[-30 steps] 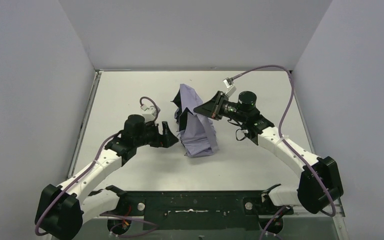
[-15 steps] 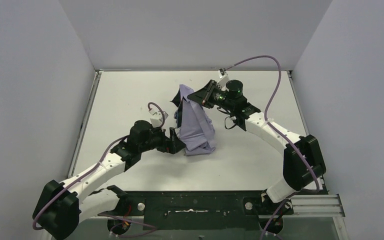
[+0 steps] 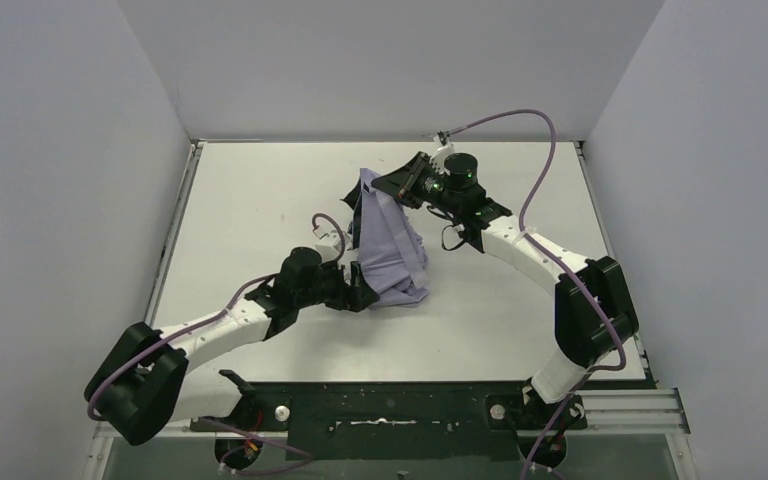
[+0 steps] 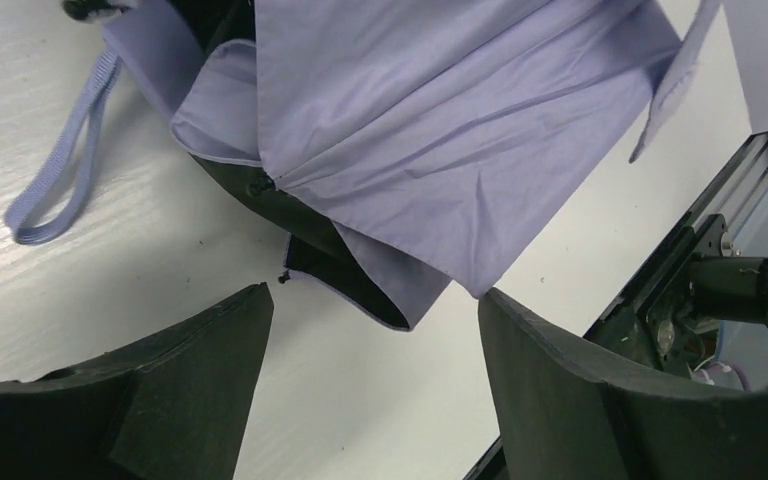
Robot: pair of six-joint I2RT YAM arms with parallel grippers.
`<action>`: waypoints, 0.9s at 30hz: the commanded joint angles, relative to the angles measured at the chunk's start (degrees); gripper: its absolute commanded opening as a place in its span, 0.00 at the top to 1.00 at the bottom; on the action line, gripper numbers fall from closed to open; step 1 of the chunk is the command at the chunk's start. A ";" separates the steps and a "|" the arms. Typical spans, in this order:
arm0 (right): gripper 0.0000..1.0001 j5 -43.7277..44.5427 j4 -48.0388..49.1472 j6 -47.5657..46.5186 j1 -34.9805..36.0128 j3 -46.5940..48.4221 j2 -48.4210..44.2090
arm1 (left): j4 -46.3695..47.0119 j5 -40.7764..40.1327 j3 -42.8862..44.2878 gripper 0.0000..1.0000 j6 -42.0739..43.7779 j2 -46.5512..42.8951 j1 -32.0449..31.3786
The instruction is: Put away the umbrella
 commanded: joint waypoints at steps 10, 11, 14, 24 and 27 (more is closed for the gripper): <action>1.00 0.76 6.18 1.56 -0.34 3.11 0.12 | 17.67 -0.61 1.98 0.45 -4.90 11.15 -1.77; 1.00 0.76 6.13 1.56 -0.34 3.06 0.16 | 17.64 -0.75 2.26 0.48 -4.90 11.50 -1.77; 1.00 0.49 6.04 1.48 -0.46 3.05 0.34 | 17.51 -0.94 2.60 0.56 -4.62 11.77 -1.76; 1.00 0.41 5.44 1.14 -1.29 2.91 0.55 | 11.39 2.52 -0.76 1.00 0.25 1.89 -2.10; 1.00 0.85 5.07 1.04 -1.64 2.93 0.60 | 5.27 4.48 -1.76 1.00 3.55 -3.53 -3.92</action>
